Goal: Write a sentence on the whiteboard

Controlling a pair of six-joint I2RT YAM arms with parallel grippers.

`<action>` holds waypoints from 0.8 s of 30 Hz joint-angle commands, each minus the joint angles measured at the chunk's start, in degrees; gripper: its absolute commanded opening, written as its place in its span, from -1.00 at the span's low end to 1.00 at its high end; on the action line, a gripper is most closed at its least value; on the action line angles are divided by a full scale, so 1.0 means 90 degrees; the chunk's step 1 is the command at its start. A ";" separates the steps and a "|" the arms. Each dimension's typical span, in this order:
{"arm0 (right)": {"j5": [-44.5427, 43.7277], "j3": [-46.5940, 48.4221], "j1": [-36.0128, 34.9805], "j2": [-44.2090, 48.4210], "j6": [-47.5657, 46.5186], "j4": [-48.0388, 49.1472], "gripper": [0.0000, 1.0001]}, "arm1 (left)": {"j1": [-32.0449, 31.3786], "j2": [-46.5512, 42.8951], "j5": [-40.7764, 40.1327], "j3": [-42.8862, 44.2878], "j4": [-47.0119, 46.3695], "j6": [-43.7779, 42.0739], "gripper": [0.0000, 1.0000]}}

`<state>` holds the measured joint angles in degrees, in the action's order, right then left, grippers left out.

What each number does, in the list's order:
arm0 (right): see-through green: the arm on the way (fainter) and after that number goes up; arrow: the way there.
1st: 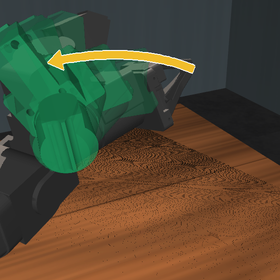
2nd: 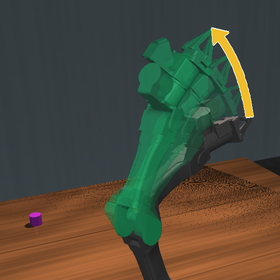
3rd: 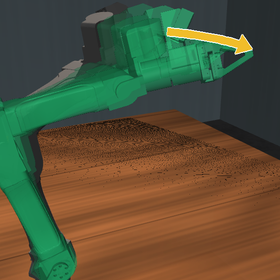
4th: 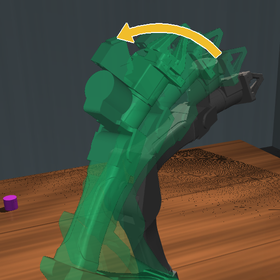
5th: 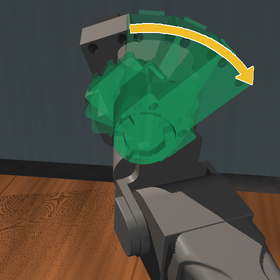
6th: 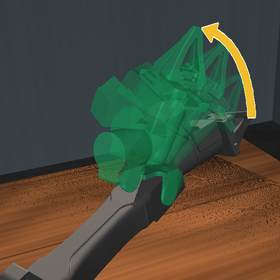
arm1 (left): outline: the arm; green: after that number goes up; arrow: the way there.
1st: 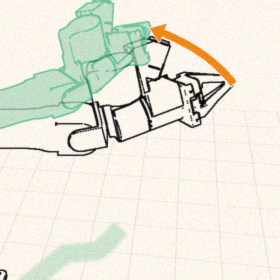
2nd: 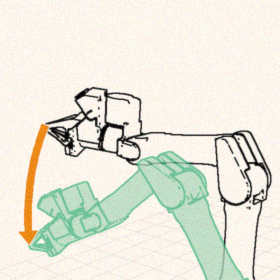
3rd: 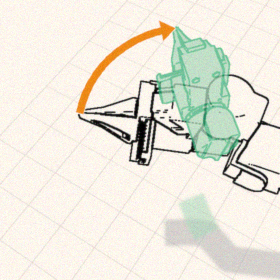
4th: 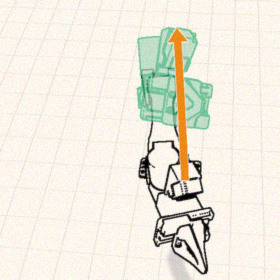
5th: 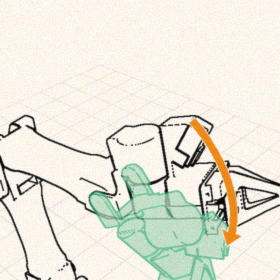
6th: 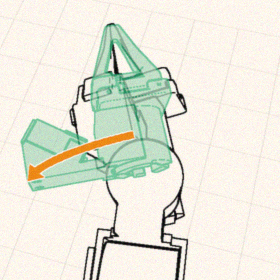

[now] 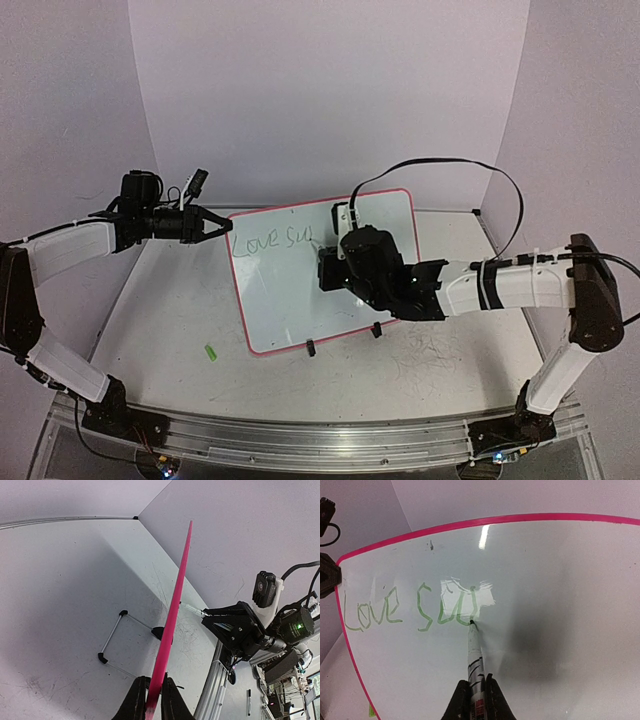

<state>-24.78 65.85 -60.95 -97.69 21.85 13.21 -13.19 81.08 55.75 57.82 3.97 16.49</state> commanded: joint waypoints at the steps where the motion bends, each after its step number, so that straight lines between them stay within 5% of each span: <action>1: -0.0239 0.0352 0.0043 -0.0087 -0.0191 -0.0043 -1.00 | -0.0048 -0.0151 0.0275 -0.0022 -0.0188 -0.0075 -0.75; 24: -0.0509 0.0349 0.0152 0.0130 -0.0223 -0.0006 -1.00 | -0.0047 -0.0180 0.0279 -0.0029 -0.0191 -0.0084 -0.75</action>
<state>-28.09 68.82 -60.23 -98.48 20.45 12.64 -13.19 81.08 55.86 57.82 3.95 16.49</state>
